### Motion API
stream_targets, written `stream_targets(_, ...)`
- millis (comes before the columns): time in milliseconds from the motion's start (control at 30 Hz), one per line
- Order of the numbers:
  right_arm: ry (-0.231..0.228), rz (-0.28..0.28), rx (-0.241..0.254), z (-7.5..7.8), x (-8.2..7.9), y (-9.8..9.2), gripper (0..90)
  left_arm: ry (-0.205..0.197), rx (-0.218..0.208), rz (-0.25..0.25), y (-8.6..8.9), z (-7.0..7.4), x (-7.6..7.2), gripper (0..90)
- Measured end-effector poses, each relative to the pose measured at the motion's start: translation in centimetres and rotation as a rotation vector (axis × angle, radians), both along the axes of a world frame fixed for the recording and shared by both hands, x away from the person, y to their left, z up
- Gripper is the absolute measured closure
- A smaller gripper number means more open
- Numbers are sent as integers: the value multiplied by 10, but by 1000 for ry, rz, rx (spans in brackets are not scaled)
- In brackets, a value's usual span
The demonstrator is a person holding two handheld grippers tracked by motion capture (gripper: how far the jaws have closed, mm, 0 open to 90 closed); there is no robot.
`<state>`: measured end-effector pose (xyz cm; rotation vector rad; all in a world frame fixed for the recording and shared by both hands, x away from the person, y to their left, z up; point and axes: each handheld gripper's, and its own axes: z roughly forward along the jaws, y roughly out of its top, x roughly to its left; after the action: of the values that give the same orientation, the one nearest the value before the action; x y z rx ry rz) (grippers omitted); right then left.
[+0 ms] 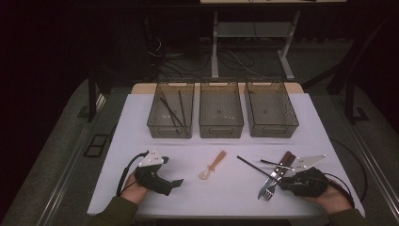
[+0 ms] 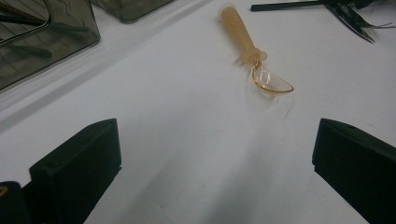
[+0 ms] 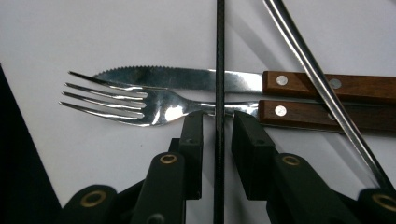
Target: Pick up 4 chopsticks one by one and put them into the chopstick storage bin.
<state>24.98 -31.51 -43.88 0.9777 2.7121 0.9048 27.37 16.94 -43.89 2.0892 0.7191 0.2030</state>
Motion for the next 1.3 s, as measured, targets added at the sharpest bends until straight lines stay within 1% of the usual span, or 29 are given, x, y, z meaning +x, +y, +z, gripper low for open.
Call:
stream_targets(100, -5, 3, -9, 0, 0, 1, 763, 0, 2, -1, 0, 0, 0, 0)
stream_targets(133, -14, 14, -20, 0, 0, 1, 774, 0, 3, -1, 0, 0, 0, 0)
stream_targets(300, -22, 22, -26, 0, -1, 1, 809, 1, 3, 1, 0, 0, 0, 0)
stream_targets(333, -27, 29, -25, -1, 0, 1, 842, 1, 3, 1, -1, 0, 0, 0)
stream_targets(400, -26, 29, -24, -1, 0, 1, 856, 1, 3, 1, -1, 0, 0, 0)
stream_targets(633, -19, 29, -21, -1, 0, 1, 860, 3, 3, 1, -1, 0, 0, 0)
stream_targets(767, -17, 28, -10, 0, 1, 0, 859, 3, 3, -1, -1, 0, 0, 0)
stream_targets(800, -20, 33, 13, 2, 2, -1, 860, 3, 5, -1, -1, 0, 0, 0)
stream_targets(833, -20, 33, 13, 2, 2, -1, 860, 3, 5, -1, -1, 0, 0, 0)
stream_targets(867, -29, 26, 49, 6, 2, -2, 860, 3, 5, -1, -1, 0, 0, 0)
stream_targets(900, -29, 26, 49, 6, 2, -2, 860, 3, 5, -1, -1, 0, 0, 0)
stream_targets(933, -35, 23, 72, 8, 2, -4, 860, 2, 6, -2, -1, -1, 0, 0)
stream_targets(967, -35, 23, 72, 8, 2, -4, 860, 3, 8, -2, -1, -1, 0, 0)
stream_targets(1000, -39, 15, 89, 10, 2, -5, 860, 3, 7, -2, -1, -1, 0, 0)
stream_targets(1033, -39, 15, 89, 10, 2, -5, 860, 3, 7, -2, -1, -1, 0, 0)
stream_targets(1067, -43, 15, 115, 12, 2, -5, 859, 3, 6, -3, -1, -1, 0, 0)
stream_targets(1100, -43, 15, 115, 12, 2, -5, 859, 3, 6, -3, -1, -1, 0, 0)
stream_targets(1133, -46, 12, 135, 14, 2, -5, 859, 3, 8, -3, -1, -1, 0, 0)
stream_targets(1167, -46, 12, 135, 14, 2, -5, 859, 3, 8, -3, -1, -1, 0, 0)
stream_targets(1200, -50, 12, 149, 16, 3, -5, 859, 2, 8, -3, -1, -1, 1, 0)
stream_targets(1300, -55, 14, 161, 18, 3, -3, 859, 3, 9, -2, -1, -1, 1, 0)
